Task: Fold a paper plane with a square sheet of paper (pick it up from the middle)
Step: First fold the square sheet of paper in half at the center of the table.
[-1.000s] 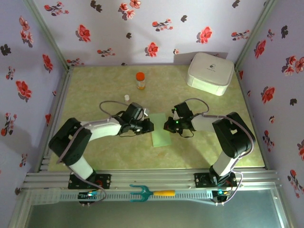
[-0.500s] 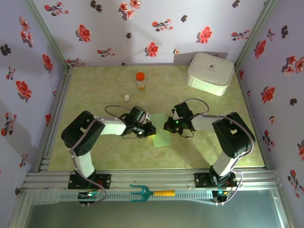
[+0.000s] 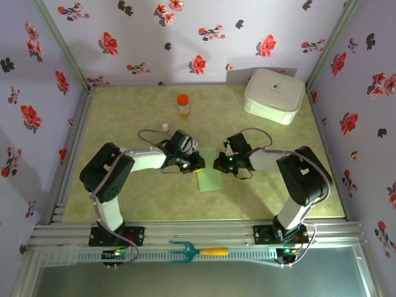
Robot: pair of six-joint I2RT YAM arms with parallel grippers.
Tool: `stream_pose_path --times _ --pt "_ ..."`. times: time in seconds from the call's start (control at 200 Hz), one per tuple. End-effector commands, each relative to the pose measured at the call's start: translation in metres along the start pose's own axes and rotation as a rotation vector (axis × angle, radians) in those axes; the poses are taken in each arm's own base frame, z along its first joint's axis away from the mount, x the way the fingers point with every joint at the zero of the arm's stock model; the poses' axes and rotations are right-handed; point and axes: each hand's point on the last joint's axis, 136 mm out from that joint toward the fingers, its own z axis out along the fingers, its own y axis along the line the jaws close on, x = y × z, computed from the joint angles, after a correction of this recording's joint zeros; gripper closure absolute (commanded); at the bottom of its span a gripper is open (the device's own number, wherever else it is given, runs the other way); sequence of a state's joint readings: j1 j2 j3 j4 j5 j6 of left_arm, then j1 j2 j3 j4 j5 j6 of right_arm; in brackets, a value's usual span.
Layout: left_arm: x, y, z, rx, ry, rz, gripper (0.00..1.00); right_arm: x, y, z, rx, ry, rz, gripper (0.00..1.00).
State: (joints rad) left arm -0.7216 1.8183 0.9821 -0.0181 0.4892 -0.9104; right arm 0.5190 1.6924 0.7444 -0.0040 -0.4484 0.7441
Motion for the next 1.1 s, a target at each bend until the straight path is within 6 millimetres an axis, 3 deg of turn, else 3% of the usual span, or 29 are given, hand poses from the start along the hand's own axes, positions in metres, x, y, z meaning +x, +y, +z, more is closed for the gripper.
stream_pose_path --times 0.0,0.22,0.505,0.585,0.87,1.095 --pt "-0.008 0.005 -0.009 -0.083 0.007 0.009 0.86 0.031 -0.066 0.004 0.241 0.074 0.09 1.0" --pt "-0.012 0.026 0.012 -0.068 0.041 -0.029 0.87 0.031 -0.065 0.003 0.241 0.072 0.089 1.0" --pt "-0.01 0.048 0.018 -0.043 0.021 -0.062 0.86 0.031 -0.067 0.002 0.243 0.069 0.091 1.0" --pt "-0.013 0.045 0.015 -0.021 0.009 -0.07 0.86 0.03 -0.067 0.001 0.245 0.069 0.092 1.0" --pt "-0.041 0.004 -0.009 0.04 -0.043 0.008 0.85 0.03 -0.067 0.0 0.246 0.066 0.09 1.0" --pt "-0.056 0.017 0.003 0.026 -0.037 -0.02 0.86 0.029 -0.067 0.0 0.243 0.061 0.09 1.0"
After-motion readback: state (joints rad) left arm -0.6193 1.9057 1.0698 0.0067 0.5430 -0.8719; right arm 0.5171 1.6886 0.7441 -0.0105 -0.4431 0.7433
